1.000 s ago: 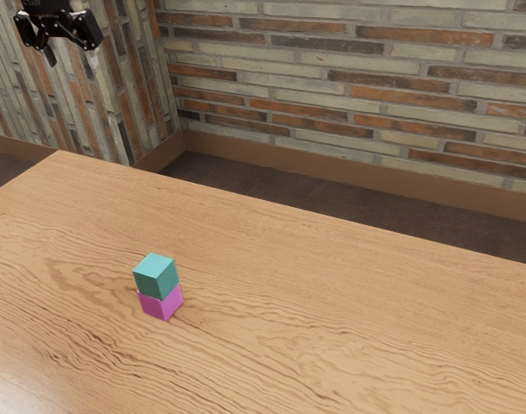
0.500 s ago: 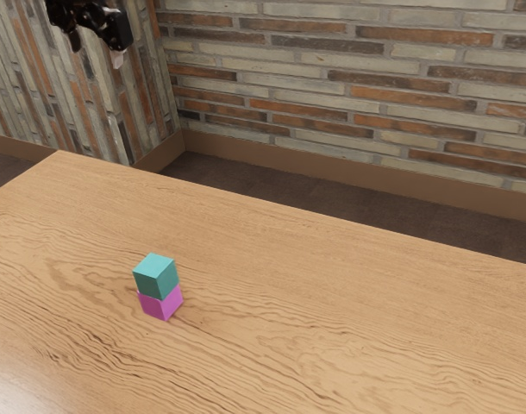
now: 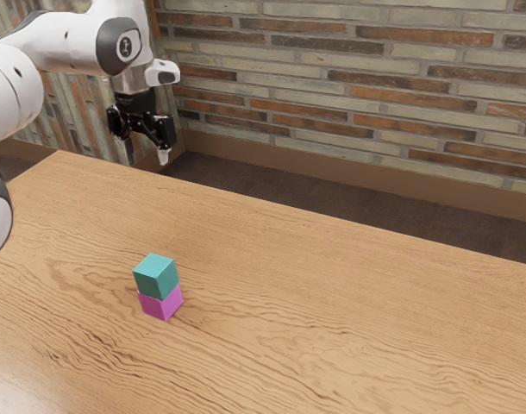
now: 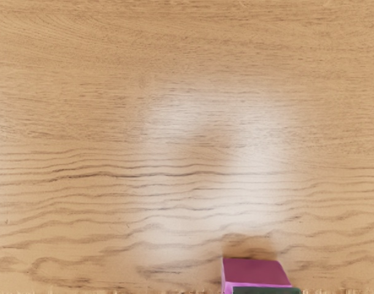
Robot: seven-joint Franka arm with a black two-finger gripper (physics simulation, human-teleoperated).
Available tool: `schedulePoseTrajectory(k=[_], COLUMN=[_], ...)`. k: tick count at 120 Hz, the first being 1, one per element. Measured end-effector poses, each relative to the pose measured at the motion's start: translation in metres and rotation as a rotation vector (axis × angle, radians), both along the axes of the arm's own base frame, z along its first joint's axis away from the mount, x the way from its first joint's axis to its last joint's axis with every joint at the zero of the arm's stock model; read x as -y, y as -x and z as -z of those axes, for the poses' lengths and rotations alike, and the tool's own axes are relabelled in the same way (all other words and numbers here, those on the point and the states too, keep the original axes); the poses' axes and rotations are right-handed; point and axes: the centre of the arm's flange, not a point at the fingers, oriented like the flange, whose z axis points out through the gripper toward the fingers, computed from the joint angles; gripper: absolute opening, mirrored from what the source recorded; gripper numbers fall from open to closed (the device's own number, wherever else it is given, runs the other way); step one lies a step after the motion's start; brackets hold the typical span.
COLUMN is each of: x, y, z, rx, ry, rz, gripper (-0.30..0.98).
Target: Pick up the blue block with one arm, and put the blue block on the table with one arm
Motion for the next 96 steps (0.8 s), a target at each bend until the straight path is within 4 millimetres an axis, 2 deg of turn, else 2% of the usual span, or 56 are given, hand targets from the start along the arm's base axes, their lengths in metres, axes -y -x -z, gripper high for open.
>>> schedulePoseTrajectory(k=[9,33,42,50,58,65,77,96], x=[0.005,0.009,0.006,0.005,0.023,0.034,0.036,0.046], y=[0.010,0.008,0.012,0.025,0.031,0.046,0.068,0.088], z=[0.021,0.032,0.045,0.065,0.074,0.086,0.118,0.137], rx=[-0.006,0.040,0.025,0.005,0.011,0.008,-0.009,0.015], ry=[0.031,0.029,0.032,0.048,0.037,0.044,0.047,0.050], rz=[0.017,0.051,0.053,0.058,0.110,0.137,0.142,0.154], gripper=[0.66,0.66,0.67,0.67,0.67,0.66,0.66,0.67])
